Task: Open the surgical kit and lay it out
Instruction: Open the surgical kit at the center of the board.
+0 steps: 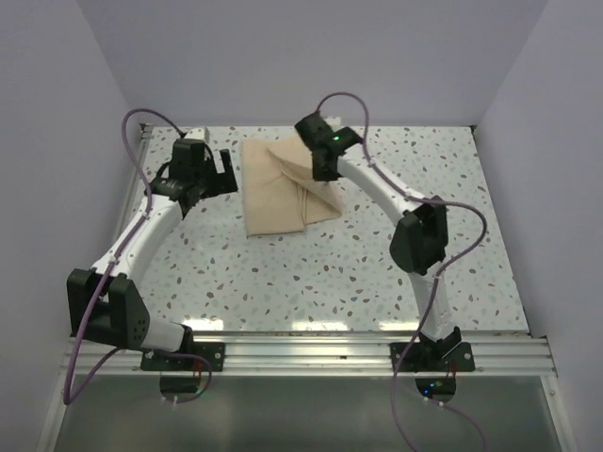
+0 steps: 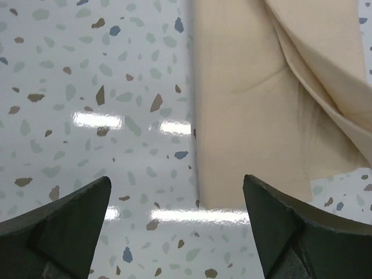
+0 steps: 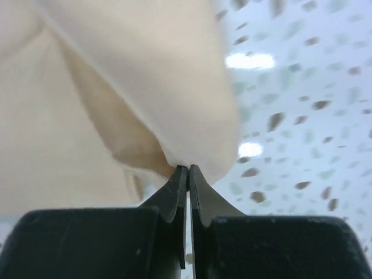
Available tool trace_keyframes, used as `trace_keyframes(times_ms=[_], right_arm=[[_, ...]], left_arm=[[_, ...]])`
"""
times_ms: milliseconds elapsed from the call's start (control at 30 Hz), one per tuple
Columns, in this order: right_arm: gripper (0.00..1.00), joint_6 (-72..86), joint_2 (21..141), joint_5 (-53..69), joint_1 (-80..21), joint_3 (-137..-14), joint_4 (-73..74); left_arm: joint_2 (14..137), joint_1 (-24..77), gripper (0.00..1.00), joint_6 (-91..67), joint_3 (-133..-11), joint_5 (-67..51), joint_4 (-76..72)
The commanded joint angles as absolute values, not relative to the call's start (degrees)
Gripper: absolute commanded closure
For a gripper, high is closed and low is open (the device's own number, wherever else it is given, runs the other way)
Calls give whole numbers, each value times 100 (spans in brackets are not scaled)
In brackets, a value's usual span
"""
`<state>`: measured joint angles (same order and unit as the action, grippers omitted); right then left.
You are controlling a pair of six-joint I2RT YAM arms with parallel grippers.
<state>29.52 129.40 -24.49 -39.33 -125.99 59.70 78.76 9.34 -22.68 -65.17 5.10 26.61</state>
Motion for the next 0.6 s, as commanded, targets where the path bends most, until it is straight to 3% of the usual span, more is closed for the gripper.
trace_keyframes(times_ms=[0, 300, 333, 367, 400, 433, 500, 567], right_arm=[[100, 3120, 11910, -3137, -3174, -12044, 5722], [100, 3700, 11505, -3735, -2400, -10521, 6072], [94, 3744, 11557, -3683, -2295, -10460, 6143], [74, 3805, 11688, -3683, -2242, -10424, 6265], [54, 3867, 11742, -3735, -2198, -10415, 6510], [18, 3954, 11777, -3848, -2119, -10389, 6608], [6, 3972, 11778, -3928, -2039, -10284, 6715], [5, 3938, 11655, -4034, -1916, -10152, 6689]], left_arm=[[8234, 1326, 0, -1960, -7266, 712, 2452], [10202, 2583, 0, -1530, -9041, 939, 3066], [10552, 2697, 0, -1512, -9174, 1019, 3163], [10712, 2855, 0, -1503, -9306, 1089, 3260], [10862, 2926, 0, -1494, -9490, 1116, 3400], [11081, 2988, 0, -1494, -9544, 1108, 3454], [11240, 3163, 0, -1468, -9624, 1099, 3542], [11399, 3365, 0, -1450, -9615, 1316, 3586]])
